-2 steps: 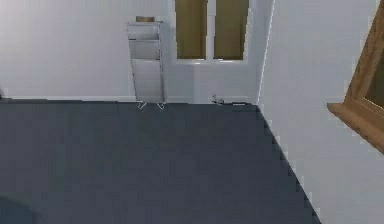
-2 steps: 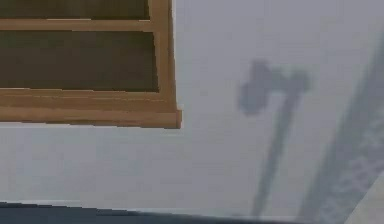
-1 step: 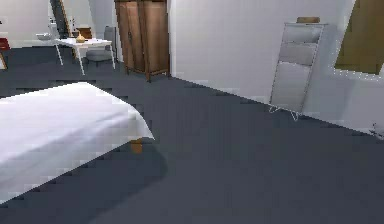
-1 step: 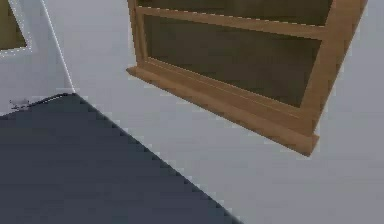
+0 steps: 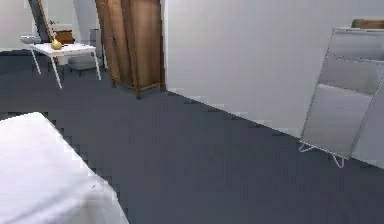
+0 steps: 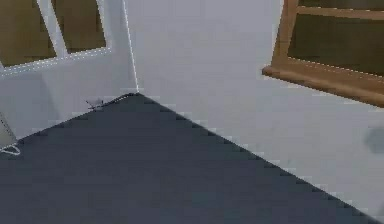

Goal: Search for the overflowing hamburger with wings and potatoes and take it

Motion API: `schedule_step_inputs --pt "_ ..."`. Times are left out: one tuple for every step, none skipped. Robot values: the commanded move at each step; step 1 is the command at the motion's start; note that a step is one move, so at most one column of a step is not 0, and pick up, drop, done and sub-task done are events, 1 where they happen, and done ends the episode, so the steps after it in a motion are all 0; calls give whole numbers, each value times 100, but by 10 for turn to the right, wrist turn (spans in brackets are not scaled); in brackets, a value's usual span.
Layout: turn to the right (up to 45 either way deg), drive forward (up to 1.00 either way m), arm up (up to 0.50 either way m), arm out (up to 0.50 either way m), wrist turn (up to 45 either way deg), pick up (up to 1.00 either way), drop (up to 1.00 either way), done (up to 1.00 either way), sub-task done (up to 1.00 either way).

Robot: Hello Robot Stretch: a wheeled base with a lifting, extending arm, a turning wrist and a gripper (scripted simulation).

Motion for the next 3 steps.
schedule_step_inputs --pt "0 80 0 0 0 0 0 0 0" --pt "-390 0 0 0 0 0 0 0 0" --pt "0 5 0 0 0 0 0 0 0"
